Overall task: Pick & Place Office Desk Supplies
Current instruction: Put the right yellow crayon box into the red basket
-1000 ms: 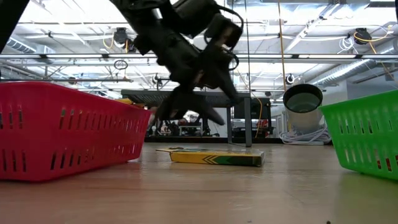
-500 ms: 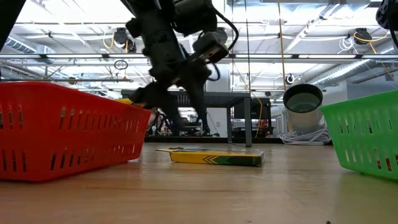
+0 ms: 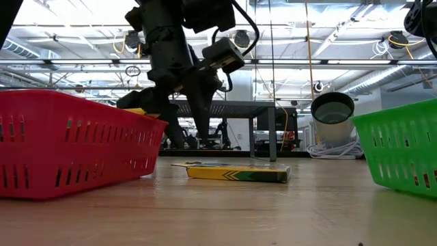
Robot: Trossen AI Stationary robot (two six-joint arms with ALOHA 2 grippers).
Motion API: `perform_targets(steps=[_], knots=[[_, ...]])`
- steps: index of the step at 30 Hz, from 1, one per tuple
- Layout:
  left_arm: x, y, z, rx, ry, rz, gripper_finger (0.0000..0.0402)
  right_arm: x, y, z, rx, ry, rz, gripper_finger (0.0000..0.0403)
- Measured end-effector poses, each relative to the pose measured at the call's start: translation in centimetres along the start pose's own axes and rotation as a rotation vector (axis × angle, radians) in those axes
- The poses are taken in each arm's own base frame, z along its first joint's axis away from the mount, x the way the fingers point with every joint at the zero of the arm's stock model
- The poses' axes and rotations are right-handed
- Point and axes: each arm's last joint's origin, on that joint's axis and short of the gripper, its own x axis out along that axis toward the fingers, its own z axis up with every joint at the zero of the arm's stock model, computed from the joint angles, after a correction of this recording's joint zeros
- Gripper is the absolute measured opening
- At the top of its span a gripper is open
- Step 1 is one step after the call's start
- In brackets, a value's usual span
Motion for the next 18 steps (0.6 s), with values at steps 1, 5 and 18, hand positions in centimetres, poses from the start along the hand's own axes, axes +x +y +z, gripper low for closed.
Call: perform_targets(steps=[1, 5, 18], knots=[[0.1, 0.0, 0.0, -0.003, 0.004, -0.001, 0.0182, -0.1, 0.0, 0.0, -0.006, -0.001, 0.005, 0.0100], [0.8, 0.1, 0.1, -0.018, 0.011, 0.005, 0.0182, -0.4, 0.1, 0.1, -0.009, -0.006, 0.021, 0.0100], [3.7, -0.2, 0.8, -0.032, 0.066, -0.062, 0.0182, -0.7, 0.3, 0.2, 0.008, -0.014, 0.041, 0.0100]])
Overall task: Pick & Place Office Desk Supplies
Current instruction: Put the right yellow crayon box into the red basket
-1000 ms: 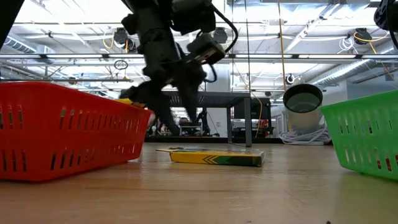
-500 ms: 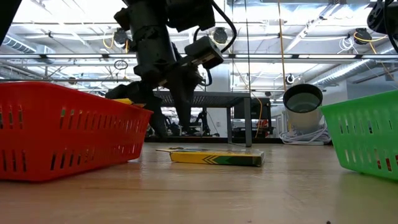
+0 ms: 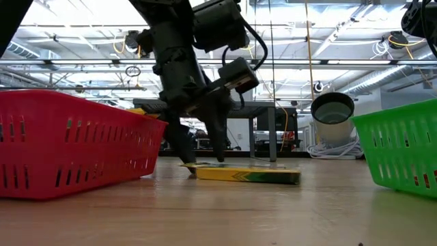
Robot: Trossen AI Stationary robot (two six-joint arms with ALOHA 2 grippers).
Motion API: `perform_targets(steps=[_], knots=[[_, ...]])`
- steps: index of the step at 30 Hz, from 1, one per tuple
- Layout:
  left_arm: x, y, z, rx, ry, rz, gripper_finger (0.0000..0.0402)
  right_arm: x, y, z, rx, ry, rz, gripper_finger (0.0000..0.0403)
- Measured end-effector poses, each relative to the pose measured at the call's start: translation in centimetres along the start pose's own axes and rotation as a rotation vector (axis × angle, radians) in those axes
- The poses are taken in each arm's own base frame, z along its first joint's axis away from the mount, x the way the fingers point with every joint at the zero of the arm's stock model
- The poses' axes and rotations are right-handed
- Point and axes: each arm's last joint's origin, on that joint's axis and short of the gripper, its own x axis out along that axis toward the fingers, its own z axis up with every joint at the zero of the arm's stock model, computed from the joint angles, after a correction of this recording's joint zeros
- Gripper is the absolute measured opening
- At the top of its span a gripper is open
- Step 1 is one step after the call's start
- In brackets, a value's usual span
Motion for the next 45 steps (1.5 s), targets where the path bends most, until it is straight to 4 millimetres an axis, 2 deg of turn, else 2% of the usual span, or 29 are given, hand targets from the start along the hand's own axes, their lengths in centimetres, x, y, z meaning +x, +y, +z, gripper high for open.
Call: perform_targets(steps=[2, 5, 7, 9, 13, 14, 25, 29, 32, 36, 41, 45], knots=[[0.8, 0.1, 0.0, 0.003, 0.009, 0.000, 0.0182, 0.0, 0.0, 0.0, 0.005, -0.002, 0.001, 0.0100], [0.9, 0.0, -0.1, 0.017, 0.007, -0.009, 0.0179, 0.0, 0.0, 0.1, 0.005, -0.002, 0.000, 0.0100], [0.9, 0.0, -0.1, 0.021, -0.003, 0.000, 0.0162, 0.0, 0.0, 0.1, 0.005, -0.003, 0.000, 0.0100], [0.9, 0.0, -0.2, 0.029, 0.000, 0.002, 0.0130, 0.0, 0.0, 0.1, 0.005, -0.003, 0.002, 0.0100], [1.2, -0.4, -0.3, 0.071, 0.012, -0.042, 0.0032, -0.3, 0.1, 0.1, 0.005, -0.005, 0.012, 0.0100], [1.3, -0.5, -0.3, 0.087, 0.007, -0.051, 0.0018, -0.3, 0.1, 0.1, 0.006, -0.006, 0.017, 0.0100], [1.1, -2.5, 0.3, 0.185, -0.083, -0.265, 0.0005, -0.6, 0.2, 0.1, 0.025, -0.008, 0.029, 0.0100], [0.3, -3.3, 0.3, 0.213, -0.107, -0.338, 0.0005, -0.6, 0.2, 0.1, 0.032, -0.008, 0.029, 0.0100], [-1.0, -4.0, -0.1, 0.252, -0.125, -0.384, 0.0004, -0.6, 0.2, 0.1, 0.033, -0.007, 0.027, 0.0100], [-4.1, -5.1, -0.9, 0.356, -0.192, -0.450, 0.0004, -0.6, 0.1, 0.1, 0.049, 0.008, -0.004, 0.0100], [-9.8, -6.1, -2.9, 0.553, -0.337, -0.509, 0.0004, -0.6, 0.0, 0.0, 0.051, 0.032, -0.054, 0.0100], [-14.1, -5.5, -4.9, 0.691, -0.441, -0.460, 0.0003, -0.4, -0.3, -0.1, 0.048, 0.057, -0.115, 0.0100]])
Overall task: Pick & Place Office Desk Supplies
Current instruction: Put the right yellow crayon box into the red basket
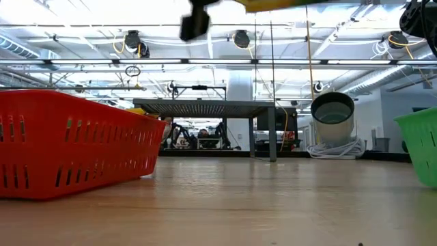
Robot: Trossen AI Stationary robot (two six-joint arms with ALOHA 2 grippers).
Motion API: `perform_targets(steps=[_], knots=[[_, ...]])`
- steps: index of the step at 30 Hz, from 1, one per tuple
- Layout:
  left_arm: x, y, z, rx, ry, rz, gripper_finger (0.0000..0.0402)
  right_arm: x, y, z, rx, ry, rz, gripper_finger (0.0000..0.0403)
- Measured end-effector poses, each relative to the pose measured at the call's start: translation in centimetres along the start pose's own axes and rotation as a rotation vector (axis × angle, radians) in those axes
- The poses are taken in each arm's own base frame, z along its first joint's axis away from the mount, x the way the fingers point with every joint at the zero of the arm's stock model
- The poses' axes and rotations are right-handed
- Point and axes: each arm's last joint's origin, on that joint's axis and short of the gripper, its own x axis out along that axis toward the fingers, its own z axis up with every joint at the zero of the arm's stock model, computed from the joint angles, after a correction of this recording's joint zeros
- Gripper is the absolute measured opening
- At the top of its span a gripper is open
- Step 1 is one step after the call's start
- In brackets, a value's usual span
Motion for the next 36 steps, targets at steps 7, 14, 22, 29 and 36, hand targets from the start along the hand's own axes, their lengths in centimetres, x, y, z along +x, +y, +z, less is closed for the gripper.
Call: perform_targets(steps=[7, 14, 22, 29, 36], knots=[[-5.9, -2.7, -1.6, 0.353, 0.001, 0.140, 0.0004, 1.0, -1.0, 0.2, 0.078, 0.038, -0.134, 0.0100], [-7.3, -2.9, -4.4, 0.568, 0.087, 0.372, 0.0004, 2.7, -1.6, 0.0, 0.177, 0.041, -0.242, 0.0100], [-8.3, -3.7, -6.8, 0.692, 0.104, 0.521, 0.0003, 4.2, -1.9, -0.3, 0.215, 0.043, -0.330, 0.0100], [-9.5, -4.1, -9.2, 0.742, 0.154, 0.610, 0.0003, 5.5, -1.9, -0.8, 0.245, 0.041, -0.402, 0.0100], [-10.6, -4.8, -11.2, 0.789, 0.168, 0.642, 0.0003, 7.5, -1.0, -2.1, 0.262, 0.041, -0.483, 0.0100]])
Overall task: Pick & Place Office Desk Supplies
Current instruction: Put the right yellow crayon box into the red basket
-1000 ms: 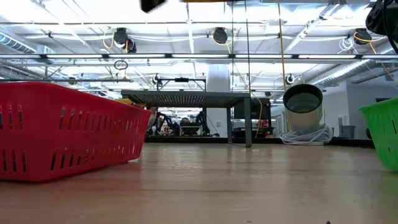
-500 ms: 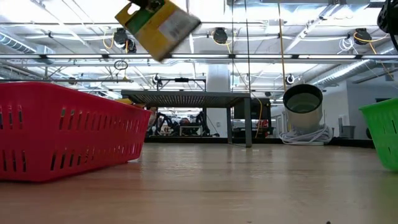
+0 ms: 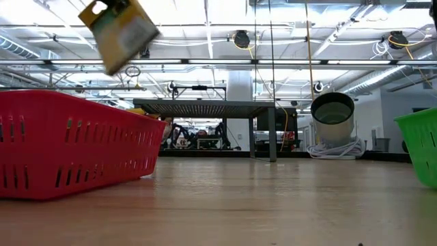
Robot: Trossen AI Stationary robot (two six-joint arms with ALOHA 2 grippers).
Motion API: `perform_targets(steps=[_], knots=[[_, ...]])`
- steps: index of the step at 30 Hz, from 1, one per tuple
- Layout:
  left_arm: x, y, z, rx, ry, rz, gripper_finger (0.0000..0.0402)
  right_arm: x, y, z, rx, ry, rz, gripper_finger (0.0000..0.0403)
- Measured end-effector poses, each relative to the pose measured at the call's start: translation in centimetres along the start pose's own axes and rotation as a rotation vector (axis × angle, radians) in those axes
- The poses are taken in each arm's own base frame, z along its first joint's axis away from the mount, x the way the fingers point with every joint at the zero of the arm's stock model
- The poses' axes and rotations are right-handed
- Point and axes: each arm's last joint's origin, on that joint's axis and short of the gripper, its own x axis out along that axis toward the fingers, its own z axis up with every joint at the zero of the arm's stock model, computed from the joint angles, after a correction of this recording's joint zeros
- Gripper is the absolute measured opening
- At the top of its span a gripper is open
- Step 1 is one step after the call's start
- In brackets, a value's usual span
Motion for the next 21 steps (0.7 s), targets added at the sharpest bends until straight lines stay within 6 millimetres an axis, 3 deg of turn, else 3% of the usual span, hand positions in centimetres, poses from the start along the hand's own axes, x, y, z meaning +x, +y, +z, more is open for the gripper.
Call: perform_targets(steps=[6, 14, 21], knots=[[0.0, -1.1, -1.2, 0.025, -0.005, 0.014, 0.0003, 0.9, 1.3, -1.6, 0.015, -0.004, -0.039, 0.0100], [1.5, -1.9, -3.7, 0.005, 0.019, 0.065, 0.0004, 1.6, 2.7, -3.6, 0.036, -0.007, -0.063, 0.0100], [3.1, -2.8, -4.9, -0.025, -0.007, 0.044, 0.0004, 1.8, 3.4, -4.1, 0.072, -0.009, -0.069, 0.0100]])
